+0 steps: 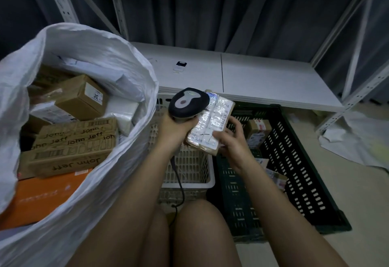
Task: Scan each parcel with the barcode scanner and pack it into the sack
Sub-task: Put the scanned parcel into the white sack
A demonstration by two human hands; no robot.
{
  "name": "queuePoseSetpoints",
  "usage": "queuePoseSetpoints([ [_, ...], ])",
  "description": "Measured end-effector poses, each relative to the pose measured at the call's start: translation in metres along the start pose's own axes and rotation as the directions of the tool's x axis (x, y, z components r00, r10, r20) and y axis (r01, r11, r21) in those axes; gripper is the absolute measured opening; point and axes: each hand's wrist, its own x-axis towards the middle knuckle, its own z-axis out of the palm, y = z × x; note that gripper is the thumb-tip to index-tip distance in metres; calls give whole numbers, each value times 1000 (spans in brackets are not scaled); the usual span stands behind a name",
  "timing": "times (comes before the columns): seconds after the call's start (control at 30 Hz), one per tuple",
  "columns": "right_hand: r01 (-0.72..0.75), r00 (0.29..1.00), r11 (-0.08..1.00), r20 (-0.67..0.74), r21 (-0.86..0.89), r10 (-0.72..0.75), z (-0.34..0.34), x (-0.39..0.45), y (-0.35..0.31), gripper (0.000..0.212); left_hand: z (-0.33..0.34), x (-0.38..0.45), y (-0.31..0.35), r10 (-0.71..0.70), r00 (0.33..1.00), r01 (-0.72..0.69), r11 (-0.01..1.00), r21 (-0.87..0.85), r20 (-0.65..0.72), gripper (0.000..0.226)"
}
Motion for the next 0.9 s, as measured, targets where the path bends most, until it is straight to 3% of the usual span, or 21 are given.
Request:
queuePoseSetpoints([
  [0.1,-12,997,1000,-81,14,13,-10,7,10,80,4,-1,-11,-10,1000,10,1000,3,1,48],
  [0.3,-12,977,999,-213,-34,5,-26,23,27,81,2,-5,-33,-24,999,21,997,78,44,57],
  [0.67,5,985,997,-172,-77,-18,-28,31,34,80,3,-7,-38,-34,966,-14,983,184,256,49],
  [0.9,15,987,997,-157,-70,-26,-26,30,32,83,6,-5,-40,-38,979,3,985,172,201,49],
])
